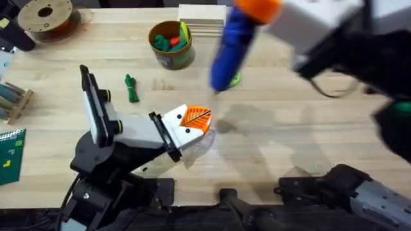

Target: Pick up the gripper from the table and insert it into the empty holder that is missing its gripper. Then pick up a screw, insert it into the mounting hole, and use the screwdriver to tighten it. Finally, clean up the table by picking up the vegetable and placing it into the bucket.

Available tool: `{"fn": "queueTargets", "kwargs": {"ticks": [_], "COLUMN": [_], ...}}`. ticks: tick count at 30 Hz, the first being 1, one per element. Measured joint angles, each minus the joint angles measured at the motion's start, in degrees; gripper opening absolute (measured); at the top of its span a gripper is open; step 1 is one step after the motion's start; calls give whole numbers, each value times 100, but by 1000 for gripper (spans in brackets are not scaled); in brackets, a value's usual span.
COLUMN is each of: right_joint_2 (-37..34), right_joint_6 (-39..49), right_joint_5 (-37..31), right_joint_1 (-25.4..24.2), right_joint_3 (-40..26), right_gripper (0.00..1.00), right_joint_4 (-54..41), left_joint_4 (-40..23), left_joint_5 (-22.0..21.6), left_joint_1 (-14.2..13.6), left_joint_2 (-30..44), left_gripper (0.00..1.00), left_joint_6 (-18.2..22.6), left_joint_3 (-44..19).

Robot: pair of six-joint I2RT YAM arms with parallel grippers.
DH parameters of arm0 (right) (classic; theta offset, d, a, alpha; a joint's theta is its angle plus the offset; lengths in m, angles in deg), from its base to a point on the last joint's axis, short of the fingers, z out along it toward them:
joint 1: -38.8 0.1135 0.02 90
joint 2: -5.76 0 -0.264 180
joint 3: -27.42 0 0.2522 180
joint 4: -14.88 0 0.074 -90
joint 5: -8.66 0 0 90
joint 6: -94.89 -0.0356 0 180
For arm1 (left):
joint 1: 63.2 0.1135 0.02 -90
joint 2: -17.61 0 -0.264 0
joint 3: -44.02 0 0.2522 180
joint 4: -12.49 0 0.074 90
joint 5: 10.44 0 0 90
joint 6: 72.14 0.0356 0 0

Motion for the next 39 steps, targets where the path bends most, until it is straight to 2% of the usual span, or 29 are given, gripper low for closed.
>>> {"fn": "queueTargets", "kwargs": {"ticks": [5, 11, 39], "right_joint_2": [-1126, -1788, -1935], "right_joint_6": [-17, -16, -20], "right_joint_5": [21, 20, -7], "right_joint_1": [722, 979, 1172], "right_joint_3": [0, 0, 0], "right_gripper": [31, 31, 31], "right_joint_4": [1415, 1808, 1399], "left_joint_4": [0, 0, -4], "left_joint_5": [0, 0, 2], "left_joint_1": [0, 0, 0], "left_joint_2": [0, -2, -2], "left_gripper": [6, 6, 6], "left_joint_6": [19, 20, 18], "left_joint_3": [0, 0, 0]}}
